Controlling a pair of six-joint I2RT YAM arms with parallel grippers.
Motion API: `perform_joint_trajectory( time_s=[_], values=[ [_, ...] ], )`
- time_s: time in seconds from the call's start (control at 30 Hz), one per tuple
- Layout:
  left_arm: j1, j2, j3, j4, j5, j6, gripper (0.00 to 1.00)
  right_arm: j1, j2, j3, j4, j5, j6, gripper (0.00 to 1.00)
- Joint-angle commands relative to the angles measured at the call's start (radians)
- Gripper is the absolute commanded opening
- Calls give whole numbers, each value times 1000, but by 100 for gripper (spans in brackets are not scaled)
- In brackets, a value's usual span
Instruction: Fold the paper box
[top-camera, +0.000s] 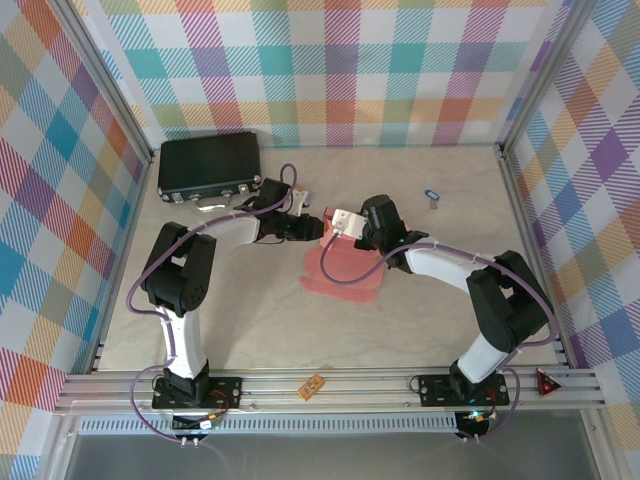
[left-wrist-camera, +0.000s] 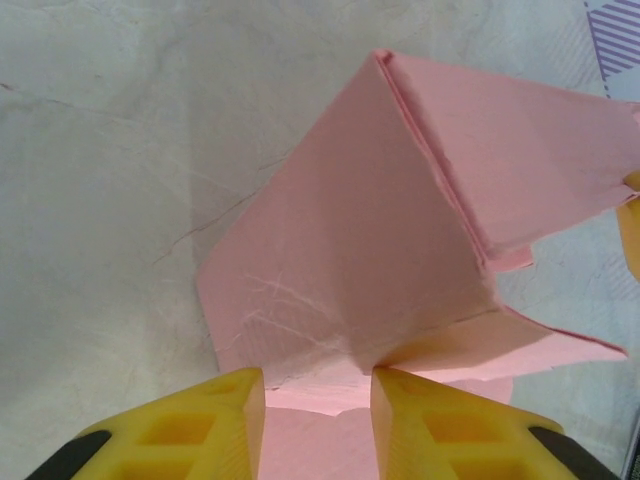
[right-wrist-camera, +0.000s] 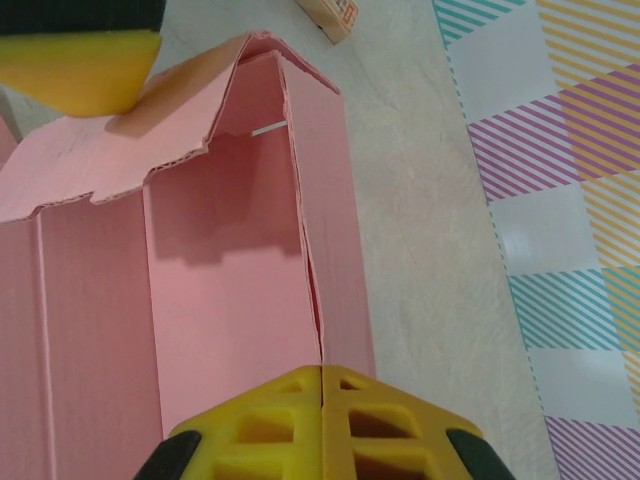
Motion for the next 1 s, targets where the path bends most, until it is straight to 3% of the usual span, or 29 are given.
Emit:
perform_joint_trajectory(
  time_s=[0.0,0.4,0.67,0.97],
  values=[
    [-18,-39,-34,56,42,27,35,12,20,25,-25,-9,21,0],
    [-23,4,-35,96,-5,32,37,17,25,26,-28,-20,17,0],
    [-27,-8,-78,174,-94,48,38,26,12,13,-28,-26,3,0],
    [-41,-21,-115,219,-168,78,47,34,8,12,-35,-25,-5,0]
  ],
)
